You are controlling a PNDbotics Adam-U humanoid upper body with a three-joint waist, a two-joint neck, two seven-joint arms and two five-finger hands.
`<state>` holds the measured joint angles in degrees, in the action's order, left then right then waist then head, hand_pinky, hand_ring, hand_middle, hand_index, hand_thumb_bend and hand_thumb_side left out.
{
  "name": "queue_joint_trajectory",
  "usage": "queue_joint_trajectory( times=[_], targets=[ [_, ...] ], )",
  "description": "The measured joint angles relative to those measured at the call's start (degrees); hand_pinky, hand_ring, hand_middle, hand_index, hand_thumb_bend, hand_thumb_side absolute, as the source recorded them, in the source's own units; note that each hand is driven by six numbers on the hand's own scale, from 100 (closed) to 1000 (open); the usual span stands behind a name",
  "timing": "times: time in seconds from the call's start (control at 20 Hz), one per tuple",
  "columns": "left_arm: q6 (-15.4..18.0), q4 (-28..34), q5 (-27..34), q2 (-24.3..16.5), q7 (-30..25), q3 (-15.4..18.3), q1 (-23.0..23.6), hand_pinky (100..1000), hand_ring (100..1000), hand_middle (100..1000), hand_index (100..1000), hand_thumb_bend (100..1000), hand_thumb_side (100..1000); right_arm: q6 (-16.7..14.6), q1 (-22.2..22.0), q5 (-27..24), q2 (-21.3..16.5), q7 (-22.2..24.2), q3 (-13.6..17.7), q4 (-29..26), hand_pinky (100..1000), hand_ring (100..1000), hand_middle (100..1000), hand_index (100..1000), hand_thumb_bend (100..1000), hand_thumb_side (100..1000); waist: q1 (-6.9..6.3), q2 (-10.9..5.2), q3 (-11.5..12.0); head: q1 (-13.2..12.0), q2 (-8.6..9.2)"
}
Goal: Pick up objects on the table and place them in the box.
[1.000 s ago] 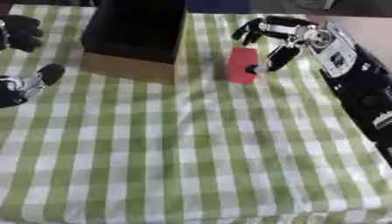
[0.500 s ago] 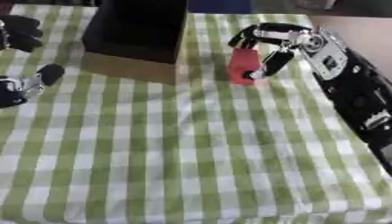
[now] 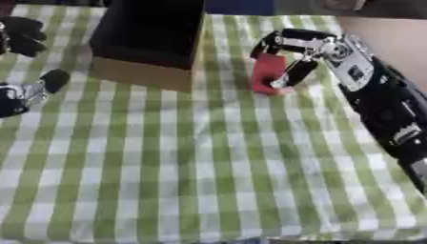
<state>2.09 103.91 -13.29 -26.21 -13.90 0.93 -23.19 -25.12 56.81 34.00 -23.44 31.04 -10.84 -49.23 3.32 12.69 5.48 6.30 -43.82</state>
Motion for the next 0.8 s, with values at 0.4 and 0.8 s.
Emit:
queue_joint_trajectory(
  times=[0.4,0.8],
  targets=[
    [0.1,0.0,0.1,0.5,-0.4,-0.3,0.0,692,669,654,796,591,459,1.1,2.7,-5.0,-4.0,-2.7,0.0,-7.2,776,684,665,824,305,100,0.47,-0.85,2.2,0.2,-0.01],
    [0.6,0.0,1.2,3.6,-3.0,-3.0,-2.3,690,667,652,795,590,460,2.3,5.3,-4.5,-4.9,-12.9,0.4,-10.2,770,681,670,823,302,100,1.39,-1.12,9.3,3.0,0.20]
  ],
)
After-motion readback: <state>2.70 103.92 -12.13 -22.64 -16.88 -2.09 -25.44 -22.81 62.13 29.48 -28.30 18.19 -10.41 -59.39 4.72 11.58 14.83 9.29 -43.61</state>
